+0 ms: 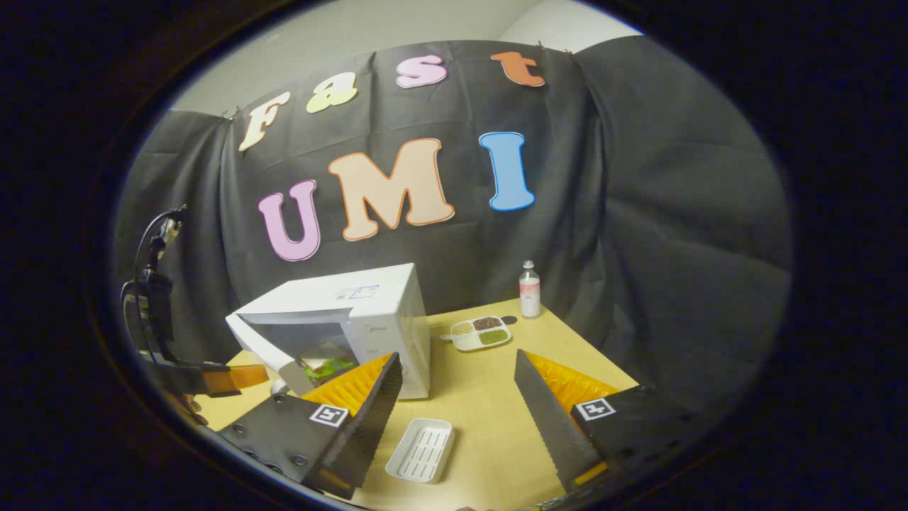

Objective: Open the microwave oven with the left hand, put the food in, and close the microwave oven.

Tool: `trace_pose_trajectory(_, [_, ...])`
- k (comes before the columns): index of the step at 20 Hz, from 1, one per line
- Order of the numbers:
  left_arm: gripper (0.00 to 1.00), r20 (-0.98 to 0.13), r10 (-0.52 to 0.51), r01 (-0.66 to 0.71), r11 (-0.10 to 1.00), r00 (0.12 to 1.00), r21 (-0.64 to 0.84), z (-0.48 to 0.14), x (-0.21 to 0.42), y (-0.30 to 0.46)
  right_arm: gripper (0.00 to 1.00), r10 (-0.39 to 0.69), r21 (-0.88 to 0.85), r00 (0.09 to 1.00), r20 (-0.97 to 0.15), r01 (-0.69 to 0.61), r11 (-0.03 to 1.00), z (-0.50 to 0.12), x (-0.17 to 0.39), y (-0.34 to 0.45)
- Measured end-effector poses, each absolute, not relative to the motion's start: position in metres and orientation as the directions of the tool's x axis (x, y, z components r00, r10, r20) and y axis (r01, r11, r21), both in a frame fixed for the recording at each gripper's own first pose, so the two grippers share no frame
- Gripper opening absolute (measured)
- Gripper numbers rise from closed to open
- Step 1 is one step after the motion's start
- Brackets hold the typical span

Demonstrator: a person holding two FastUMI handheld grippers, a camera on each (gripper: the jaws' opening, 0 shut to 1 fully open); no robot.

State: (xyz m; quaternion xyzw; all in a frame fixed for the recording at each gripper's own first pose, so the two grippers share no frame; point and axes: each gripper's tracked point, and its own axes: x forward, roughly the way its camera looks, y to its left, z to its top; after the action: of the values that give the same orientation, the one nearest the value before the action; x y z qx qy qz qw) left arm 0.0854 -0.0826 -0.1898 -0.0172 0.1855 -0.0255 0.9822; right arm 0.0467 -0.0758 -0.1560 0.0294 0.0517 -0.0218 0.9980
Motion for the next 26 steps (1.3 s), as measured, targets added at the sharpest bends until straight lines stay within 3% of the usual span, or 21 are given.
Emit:
trace_pose_trajectory(14, [0.01, -0.306, -0.082, 0.082, 0.997, 0.948, -0.013, -0.173, 0.141, -0.094, 0.92, 0.021, 0.095, 0.992, -0.122, -0.01, 0.995, -0.16, 0.052, -0.055])
trace_pose_trajectory(23, [0.0, -0.29, -0.127, 0.11, 0.991, 0.948, -0.075, -0.172, 0.173, -0.116, 0.91, -0.042, 0.108, 0.996, -0.076, 0.05, 0.993, -0.149, 0.055, -0.082])
trace_pose_trajectory(25, [0.01, -0.288, -0.124, 0.102, 0.991, 0.95, -0.089, -0.171, 0.178, -0.118, 0.92, -0.045, 0.114, 0.996, -0.082, 0.054, 0.992, -0.15, 0.057, -0.083])
trace_pose_trajectory(26, [0.01, -0.287, -0.124, 0.101, 0.991, 0.95, -0.092, -0.17, 0.18, -0.118, 1.0, -0.044, 0.115, 0.996, -0.084, 0.053, 0.992, -0.15, 0.058, -0.083])
